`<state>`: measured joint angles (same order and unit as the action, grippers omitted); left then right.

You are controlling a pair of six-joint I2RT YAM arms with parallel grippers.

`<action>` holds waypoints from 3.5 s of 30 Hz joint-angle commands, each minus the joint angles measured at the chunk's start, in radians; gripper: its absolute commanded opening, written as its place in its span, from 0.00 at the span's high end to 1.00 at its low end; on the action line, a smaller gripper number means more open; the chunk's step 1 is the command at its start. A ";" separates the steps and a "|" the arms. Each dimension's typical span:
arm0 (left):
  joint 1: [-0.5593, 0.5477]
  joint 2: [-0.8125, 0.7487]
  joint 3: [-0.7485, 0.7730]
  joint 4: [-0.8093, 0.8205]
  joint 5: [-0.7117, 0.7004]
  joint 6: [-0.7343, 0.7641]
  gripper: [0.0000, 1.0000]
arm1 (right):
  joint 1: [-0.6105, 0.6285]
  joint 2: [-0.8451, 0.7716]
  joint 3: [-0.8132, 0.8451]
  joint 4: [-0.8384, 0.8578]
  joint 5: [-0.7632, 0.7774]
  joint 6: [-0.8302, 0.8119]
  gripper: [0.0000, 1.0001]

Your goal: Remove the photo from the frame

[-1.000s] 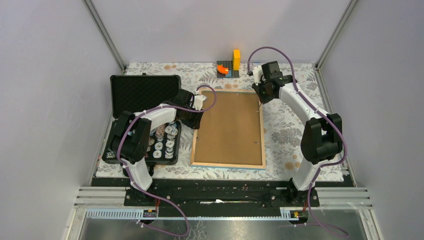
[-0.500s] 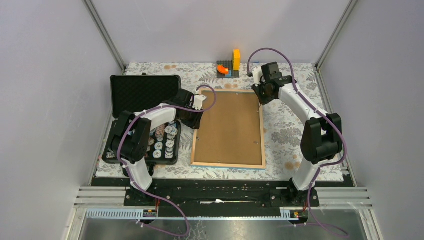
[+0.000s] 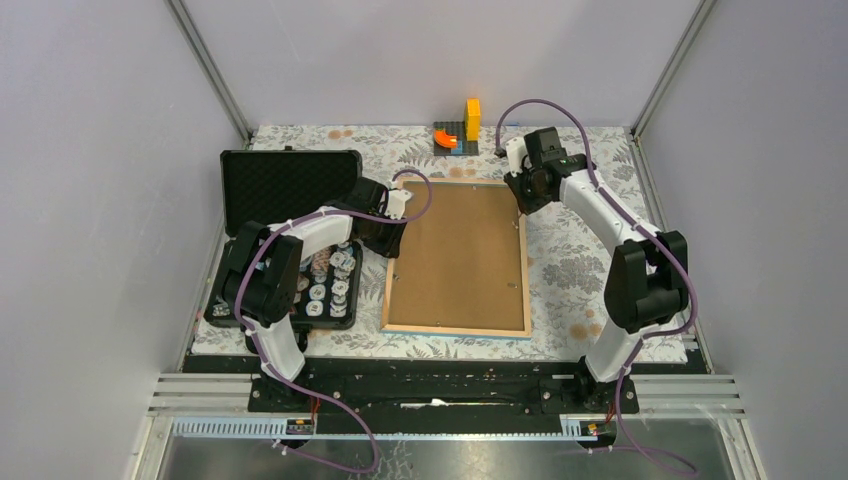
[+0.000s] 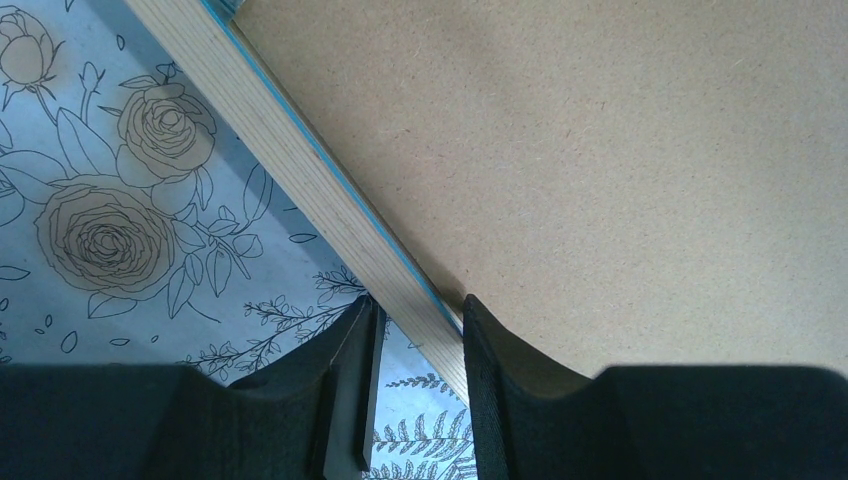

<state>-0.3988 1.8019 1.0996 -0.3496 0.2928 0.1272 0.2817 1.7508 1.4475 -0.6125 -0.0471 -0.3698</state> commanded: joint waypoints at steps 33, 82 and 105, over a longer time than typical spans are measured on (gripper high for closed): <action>0.006 0.028 0.031 -0.002 0.029 0.025 0.62 | 0.022 0.015 0.069 -0.046 -0.072 0.029 1.00; 0.006 0.013 0.030 -0.011 0.064 0.034 0.60 | -0.013 0.298 0.378 0.140 -0.181 0.177 1.00; 0.006 0.020 0.035 -0.015 0.063 0.035 0.61 | -0.013 0.328 0.384 0.167 -0.141 0.163 1.00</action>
<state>-0.3916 1.8088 1.1103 -0.3641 0.3229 0.1413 0.2722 2.0640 1.7863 -0.4789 -0.1993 -0.2047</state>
